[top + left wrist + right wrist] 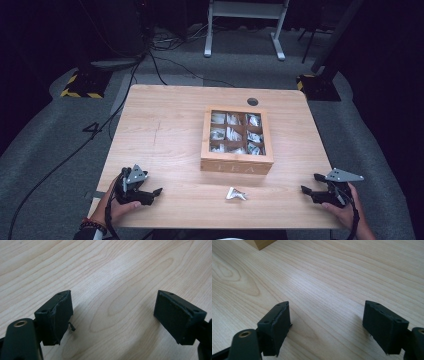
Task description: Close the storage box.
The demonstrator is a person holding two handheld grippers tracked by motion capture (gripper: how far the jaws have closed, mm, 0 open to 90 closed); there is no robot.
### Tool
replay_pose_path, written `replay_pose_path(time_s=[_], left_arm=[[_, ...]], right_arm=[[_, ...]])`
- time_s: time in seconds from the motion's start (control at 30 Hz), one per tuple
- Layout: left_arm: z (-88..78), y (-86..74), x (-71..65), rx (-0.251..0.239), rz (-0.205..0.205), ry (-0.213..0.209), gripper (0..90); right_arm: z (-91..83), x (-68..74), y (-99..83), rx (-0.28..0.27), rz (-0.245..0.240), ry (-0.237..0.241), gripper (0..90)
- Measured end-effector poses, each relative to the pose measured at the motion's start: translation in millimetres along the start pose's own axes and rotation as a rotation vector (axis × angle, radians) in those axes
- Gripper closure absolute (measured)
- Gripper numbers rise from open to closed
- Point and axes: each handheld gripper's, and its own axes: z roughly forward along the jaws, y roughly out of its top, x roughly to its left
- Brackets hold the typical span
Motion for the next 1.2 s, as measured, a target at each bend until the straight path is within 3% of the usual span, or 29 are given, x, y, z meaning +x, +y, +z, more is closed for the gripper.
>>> replay_pose_path(time_s=[1.2], left_arm=[[-2.3, -2.3, 1.1, 0.001, -0.001, 0.012, 15.6]], right_arm=[[0.0, -0.3, 0.0, -0.002, 0.016, -0.011, 23.0]])
